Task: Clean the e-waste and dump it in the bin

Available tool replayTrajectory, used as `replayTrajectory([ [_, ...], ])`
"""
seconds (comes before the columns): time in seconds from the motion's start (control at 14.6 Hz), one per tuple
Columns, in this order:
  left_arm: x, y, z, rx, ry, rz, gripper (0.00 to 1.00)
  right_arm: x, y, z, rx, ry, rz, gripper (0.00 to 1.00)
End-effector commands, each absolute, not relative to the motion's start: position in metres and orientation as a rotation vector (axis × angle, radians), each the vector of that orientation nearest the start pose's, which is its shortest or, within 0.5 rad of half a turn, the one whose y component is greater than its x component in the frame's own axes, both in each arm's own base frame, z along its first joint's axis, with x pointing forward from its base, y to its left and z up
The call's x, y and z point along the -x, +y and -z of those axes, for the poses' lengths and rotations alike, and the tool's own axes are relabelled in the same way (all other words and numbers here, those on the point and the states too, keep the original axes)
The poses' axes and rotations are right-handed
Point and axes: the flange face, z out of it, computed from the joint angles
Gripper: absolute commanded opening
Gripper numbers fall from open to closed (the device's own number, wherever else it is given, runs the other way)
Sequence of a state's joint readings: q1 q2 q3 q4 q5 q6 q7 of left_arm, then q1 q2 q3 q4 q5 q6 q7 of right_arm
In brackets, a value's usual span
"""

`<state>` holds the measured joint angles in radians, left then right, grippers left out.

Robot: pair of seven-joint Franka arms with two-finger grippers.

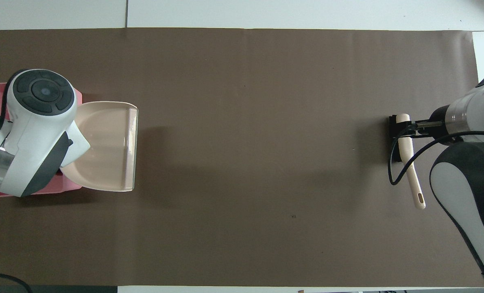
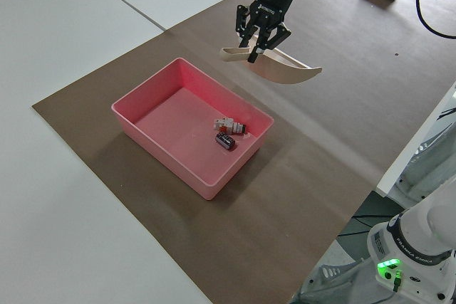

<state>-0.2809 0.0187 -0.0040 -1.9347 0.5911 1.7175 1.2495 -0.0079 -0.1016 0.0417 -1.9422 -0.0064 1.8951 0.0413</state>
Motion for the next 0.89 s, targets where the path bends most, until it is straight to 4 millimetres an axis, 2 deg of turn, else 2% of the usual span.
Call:
replayTrajectory([
  [0.0,-0.529,-0.132,-0.443,1.783,2.079,-0.574,0.0,-0.552,0.01,-0.581,3.159,0.058,0.071,0.99],
  [0.07,-0.527,-0.142,-0.429,1.791,2.072,-0.572,0.0,-0.548,0.005,-0.595,3.159,0.074,0.067,0.99],
  [0.21,-0.524,-0.146,-0.408,1.821,2.053,-0.54,0.0,-0.543,-0.011,-0.627,3.158,0.121,0.016,0.99],
  [0.27,-0.524,-0.148,-0.399,1.811,2.067,-0.514,0.0,-0.539,-0.015,-0.635,3.156,0.136,-0.028,0.99],
  [0.41,-0.522,-0.15,-0.383,1.801,2.087,-0.499,0.0,-0.538,-0.029,-0.638,3.149,0.219,-0.07,0.99],
  [0.62,-0.52,-0.153,-0.365,1.816,2.082,-0.482,0.0,-0.537,-0.034,-0.641,3.138,0.281,-0.077,0.99],
  [0.69,-0.521,-0.158,-0.35,1.827,2.077,-0.5,0.0,-0.536,-0.031,-0.64,3.136,0.29,-0.079,0.99],
  [0.75,-0.518,-0.17,-0.342,1.81,2.091,-0.503,0.0,-0.535,-0.034,-0.639,3.133,0.295,-0.077,0.99],
  [0.82,-0.518,-0.171,-0.335,1.808,2.097,-0.512,0.0,-0.534,-0.045,-0.638,3.124,0.322,-0.082,0.99],
])
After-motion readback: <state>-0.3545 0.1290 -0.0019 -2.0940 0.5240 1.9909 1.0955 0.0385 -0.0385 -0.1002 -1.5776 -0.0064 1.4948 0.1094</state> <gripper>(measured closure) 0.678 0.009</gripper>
